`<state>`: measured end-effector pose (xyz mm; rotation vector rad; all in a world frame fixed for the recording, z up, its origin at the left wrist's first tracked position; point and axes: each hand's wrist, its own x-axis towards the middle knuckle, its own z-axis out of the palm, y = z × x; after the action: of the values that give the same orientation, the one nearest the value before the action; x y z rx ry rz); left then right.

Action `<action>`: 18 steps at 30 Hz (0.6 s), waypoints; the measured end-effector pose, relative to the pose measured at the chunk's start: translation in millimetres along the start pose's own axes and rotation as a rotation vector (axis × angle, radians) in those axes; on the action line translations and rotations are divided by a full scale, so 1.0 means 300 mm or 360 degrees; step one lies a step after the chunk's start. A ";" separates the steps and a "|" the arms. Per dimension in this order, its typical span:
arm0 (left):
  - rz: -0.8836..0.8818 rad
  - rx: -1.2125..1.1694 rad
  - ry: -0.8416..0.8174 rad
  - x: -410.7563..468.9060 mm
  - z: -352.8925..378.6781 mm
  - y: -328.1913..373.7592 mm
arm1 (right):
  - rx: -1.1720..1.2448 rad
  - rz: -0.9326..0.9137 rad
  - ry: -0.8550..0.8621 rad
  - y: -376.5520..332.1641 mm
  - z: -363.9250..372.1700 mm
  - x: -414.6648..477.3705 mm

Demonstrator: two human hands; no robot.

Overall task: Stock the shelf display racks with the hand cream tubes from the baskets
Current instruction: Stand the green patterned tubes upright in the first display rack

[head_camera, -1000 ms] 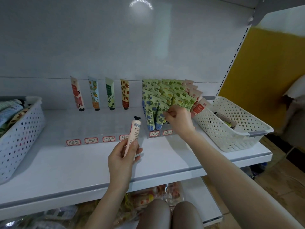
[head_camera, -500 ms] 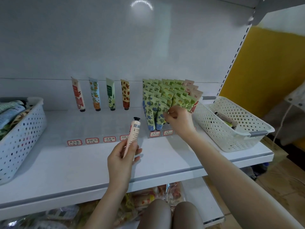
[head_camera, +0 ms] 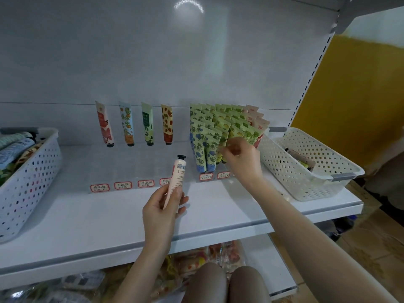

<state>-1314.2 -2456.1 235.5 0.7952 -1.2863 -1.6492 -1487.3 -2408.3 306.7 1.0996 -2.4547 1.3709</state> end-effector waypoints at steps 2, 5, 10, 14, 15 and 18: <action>0.0005 0.0014 -0.0007 0.000 0.002 0.000 | 0.0001 -0.0130 0.0143 -0.013 0.000 -0.003; 0.0000 0.0000 -0.0001 -0.001 0.006 0.001 | -0.0050 -0.0343 0.0162 -0.057 0.022 -0.006; -0.0010 -0.0012 0.0037 -0.002 0.005 0.003 | -0.0355 -0.0596 0.0067 -0.090 0.095 0.007; -0.0004 -0.0010 0.0029 0.002 -0.004 0.006 | -0.0329 -0.0502 0.0087 -0.074 0.086 0.032; -0.0004 -0.0020 0.0022 0.003 -0.005 0.006 | -0.0334 -0.0469 0.0087 -0.066 0.079 0.037; -0.0014 -0.0047 0.0007 0.004 -0.002 0.004 | -0.0372 -0.0388 0.0080 -0.045 0.056 0.049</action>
<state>-1313.9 -2457.6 236.6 0.7876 -1.2545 -1.6688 -1485.5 -2433.7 312.6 1.2397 -2.2828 1.0014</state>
